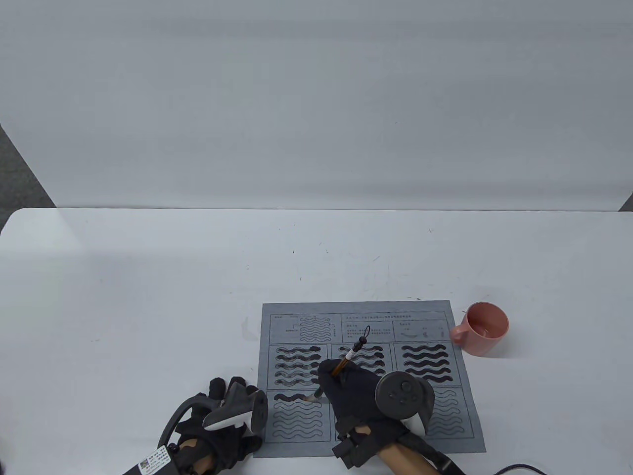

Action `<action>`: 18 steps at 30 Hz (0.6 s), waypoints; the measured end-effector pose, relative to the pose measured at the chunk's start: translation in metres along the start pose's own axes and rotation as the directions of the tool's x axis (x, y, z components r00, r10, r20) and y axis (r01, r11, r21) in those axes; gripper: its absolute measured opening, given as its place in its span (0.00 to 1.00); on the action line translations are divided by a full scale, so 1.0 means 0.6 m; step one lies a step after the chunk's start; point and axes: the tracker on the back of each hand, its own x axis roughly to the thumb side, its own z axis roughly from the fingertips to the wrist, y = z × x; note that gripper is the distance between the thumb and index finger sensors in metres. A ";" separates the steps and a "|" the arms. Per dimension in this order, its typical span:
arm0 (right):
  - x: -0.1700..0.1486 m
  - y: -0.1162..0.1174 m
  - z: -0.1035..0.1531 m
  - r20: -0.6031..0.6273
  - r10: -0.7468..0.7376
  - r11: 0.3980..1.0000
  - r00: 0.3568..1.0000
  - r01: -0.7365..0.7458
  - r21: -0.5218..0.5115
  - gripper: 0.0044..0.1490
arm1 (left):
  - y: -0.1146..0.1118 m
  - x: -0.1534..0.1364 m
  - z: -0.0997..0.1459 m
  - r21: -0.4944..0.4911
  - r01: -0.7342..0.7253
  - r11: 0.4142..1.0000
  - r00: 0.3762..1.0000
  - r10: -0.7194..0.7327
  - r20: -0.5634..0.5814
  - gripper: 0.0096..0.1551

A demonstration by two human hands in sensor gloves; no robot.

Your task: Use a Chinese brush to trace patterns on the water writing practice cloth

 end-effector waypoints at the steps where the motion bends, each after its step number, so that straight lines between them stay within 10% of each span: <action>1: 0.000 0.000 0.000 0.000 -0.001 1.000 1.000 0.001 -0.001 0.21 | 0.000 0.000 0.000 0.000 0.000 1.000 1.000 0.000 0.000 0.58; 18: -0.003 -0.008 -0.002 -0.014 0.000 1.000 1.000 0.000 -0.016 0.21 | 0.000 0.000 0.000 0.000 0.000 1.000 1.000 0.000 0.000 0.58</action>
